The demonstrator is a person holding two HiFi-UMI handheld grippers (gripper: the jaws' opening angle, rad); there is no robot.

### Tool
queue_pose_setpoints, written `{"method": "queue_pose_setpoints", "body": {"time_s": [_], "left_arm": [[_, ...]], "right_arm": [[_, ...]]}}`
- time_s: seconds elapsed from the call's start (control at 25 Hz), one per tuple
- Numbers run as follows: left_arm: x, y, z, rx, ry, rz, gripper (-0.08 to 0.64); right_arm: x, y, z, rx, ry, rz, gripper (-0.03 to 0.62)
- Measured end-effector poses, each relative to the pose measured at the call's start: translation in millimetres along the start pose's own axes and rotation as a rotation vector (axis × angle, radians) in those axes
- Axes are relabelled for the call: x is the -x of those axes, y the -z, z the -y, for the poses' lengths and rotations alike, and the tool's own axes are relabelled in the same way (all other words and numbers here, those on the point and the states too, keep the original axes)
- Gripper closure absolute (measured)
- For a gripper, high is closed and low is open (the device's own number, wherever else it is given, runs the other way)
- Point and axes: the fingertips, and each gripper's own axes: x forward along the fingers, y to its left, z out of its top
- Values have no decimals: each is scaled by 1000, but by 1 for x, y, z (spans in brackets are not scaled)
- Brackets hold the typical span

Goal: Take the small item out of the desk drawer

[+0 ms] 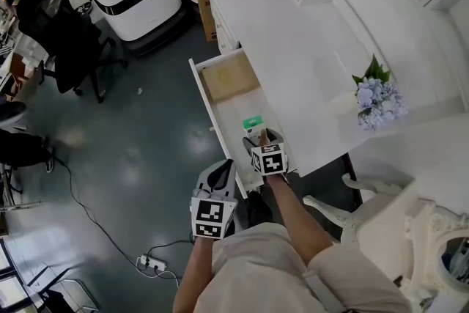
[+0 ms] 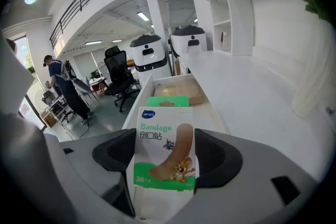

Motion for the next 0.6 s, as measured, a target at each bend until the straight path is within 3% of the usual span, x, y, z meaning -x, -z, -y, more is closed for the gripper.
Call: {"method": "queue_pose_setpoints", "body": {"time_s": [0.6], "left_arm": [[-25, 0, 4, 14, 79, 7, 543]], "right_arm": [[88, -33, 19, -50, 49, 193, 227]]}}
